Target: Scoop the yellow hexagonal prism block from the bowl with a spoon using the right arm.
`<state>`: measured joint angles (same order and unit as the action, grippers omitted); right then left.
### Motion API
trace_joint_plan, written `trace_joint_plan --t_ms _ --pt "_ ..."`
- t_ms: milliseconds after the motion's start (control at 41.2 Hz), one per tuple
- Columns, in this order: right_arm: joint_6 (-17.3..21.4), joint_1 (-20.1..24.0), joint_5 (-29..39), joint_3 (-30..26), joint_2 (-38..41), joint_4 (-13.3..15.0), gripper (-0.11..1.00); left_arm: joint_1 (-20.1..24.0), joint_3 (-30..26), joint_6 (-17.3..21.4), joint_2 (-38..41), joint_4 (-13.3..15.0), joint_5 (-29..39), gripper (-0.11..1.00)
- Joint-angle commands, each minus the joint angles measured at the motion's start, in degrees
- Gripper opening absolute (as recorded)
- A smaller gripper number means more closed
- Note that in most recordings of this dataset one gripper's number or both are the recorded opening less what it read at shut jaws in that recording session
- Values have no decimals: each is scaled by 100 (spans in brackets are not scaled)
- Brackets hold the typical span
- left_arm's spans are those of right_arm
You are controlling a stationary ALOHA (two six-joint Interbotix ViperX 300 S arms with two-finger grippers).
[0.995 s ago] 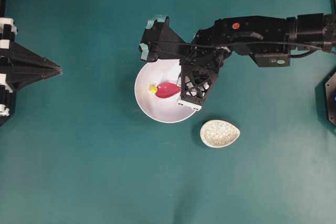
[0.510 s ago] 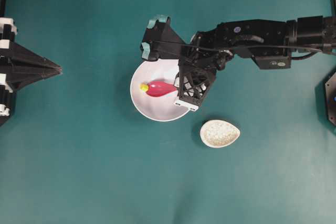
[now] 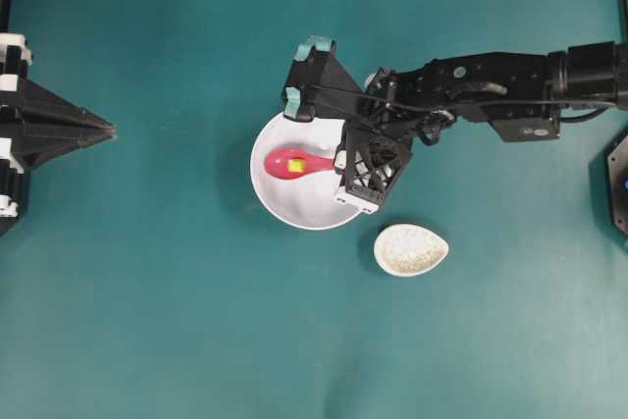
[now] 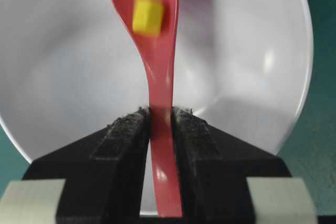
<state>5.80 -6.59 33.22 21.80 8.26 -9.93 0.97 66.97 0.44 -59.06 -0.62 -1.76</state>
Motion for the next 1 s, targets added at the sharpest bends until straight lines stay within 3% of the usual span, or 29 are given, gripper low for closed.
trace_joint_plan --t_ms 0,655,728,801,971 --pt "9 18 -141 0 -246 9 21 9 -167 9 35 -18 -18 8" --pt "9 18 -88 -35 -519 9 21 9 -167 9 35 -18 -18 8" --pt "9 18 -18 -44 -642 9 18 9 -167 9 35 -18 -18 8" --pt "9 0 79 -44 -756 9 6 9 -167 9 35 -18 -18 8" --pt "18 -53 255 -53 -1020 9 7 9 -167 9 35 -18 -18 8"
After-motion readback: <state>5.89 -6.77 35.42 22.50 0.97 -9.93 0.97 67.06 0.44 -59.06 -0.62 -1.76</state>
